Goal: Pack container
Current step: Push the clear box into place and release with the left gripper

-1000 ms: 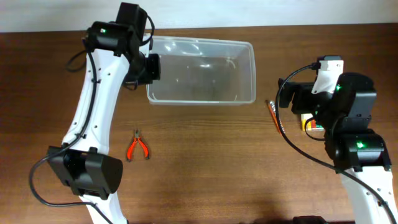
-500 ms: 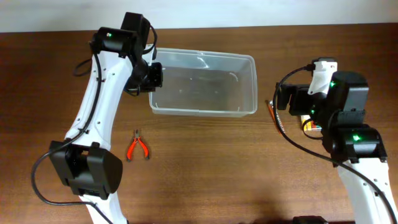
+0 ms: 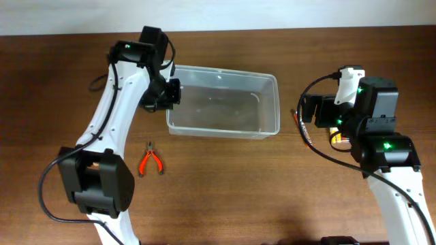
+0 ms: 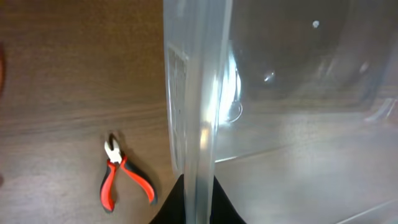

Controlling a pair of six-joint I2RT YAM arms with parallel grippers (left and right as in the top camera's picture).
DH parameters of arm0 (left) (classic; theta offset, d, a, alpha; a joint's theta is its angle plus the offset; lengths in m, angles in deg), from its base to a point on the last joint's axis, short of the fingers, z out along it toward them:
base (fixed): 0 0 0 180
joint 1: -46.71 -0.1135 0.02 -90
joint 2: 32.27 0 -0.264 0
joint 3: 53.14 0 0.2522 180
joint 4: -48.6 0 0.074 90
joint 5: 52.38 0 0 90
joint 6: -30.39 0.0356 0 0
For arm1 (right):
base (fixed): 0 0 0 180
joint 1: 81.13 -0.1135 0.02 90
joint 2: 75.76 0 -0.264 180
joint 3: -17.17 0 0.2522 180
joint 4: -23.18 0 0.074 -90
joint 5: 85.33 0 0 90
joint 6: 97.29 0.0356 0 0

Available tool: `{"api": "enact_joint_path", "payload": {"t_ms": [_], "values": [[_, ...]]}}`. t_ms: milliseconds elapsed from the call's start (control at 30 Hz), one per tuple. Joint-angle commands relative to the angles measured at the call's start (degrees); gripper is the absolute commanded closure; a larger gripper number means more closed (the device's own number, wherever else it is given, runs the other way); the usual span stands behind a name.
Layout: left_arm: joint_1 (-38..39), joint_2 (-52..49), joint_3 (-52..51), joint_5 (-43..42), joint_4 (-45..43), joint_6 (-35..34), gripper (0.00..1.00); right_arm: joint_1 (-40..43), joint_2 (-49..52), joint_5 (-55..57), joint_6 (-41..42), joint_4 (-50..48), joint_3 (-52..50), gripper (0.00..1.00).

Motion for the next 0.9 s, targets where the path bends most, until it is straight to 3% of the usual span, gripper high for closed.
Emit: {"api": "enact_joint_path", "payload": {"t_ms": [0, 467, 867], "values": [[0.1, 1.7, -1.2, -2.1, -2.2, 0.7, 0.98, 0.4, 0.2, 0.7, -0.6, 0.4, 1.4, 0.01], [0.1, 1.7, -10.3, -2.1, -8.3, -0.6, 0.98, 0.4, 0.2, 0.7, -0.6, 2.6, 1.4, 0.01], [0.1, 1.7, -12.2, -1.0, -12.6, -0.6, 0.98, 0.4, 0.2, 0.7, -0.6, 4.3, 1.4, 0.01]]}}
